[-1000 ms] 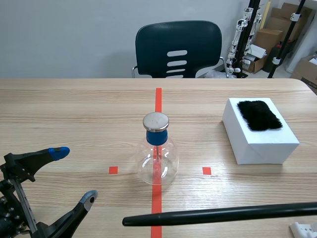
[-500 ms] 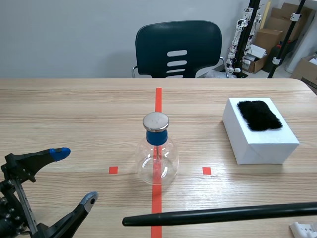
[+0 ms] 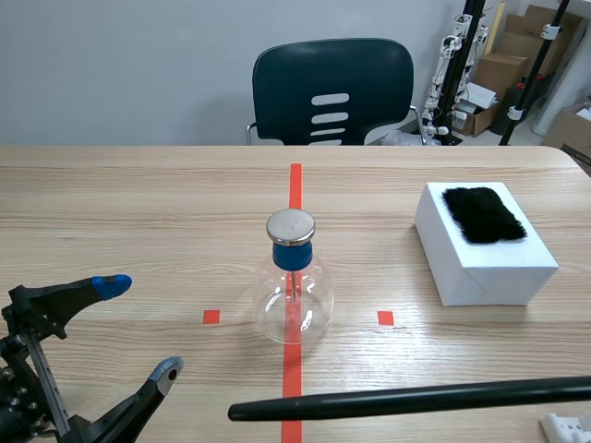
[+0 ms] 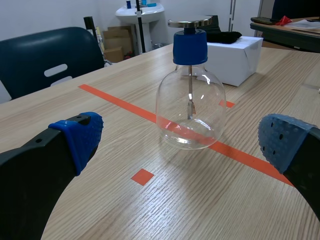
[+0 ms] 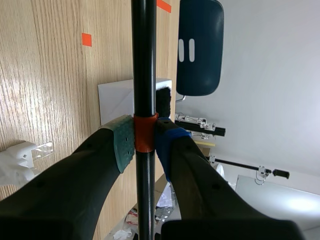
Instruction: Do the electroscope experiment. pick up the black charging rod
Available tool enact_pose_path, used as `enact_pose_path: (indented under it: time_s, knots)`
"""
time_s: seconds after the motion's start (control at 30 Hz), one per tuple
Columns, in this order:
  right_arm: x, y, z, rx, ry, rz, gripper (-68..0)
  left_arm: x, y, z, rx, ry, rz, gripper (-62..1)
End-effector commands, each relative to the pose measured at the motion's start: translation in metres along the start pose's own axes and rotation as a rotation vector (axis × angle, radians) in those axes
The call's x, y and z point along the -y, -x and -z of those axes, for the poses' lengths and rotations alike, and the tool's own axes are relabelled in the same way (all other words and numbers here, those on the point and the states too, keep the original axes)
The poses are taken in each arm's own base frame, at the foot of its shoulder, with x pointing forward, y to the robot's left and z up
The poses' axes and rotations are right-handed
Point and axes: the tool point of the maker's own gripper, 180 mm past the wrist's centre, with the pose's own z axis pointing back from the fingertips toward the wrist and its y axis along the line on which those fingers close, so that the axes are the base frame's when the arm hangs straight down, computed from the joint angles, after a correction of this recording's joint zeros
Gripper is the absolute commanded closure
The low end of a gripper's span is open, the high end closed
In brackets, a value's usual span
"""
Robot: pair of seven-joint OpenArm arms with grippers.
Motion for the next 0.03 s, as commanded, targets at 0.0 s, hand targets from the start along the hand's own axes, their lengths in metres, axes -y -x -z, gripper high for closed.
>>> enact_pose_path:
  time_s: [0.0]
  knots:
    - [0.0039,-0.0006,-0.0002,0.006,0.015,-0.004,-0.6,-0.0007,-0.0064,0.0036,0.034,-0.004,-0.001,-62.3]
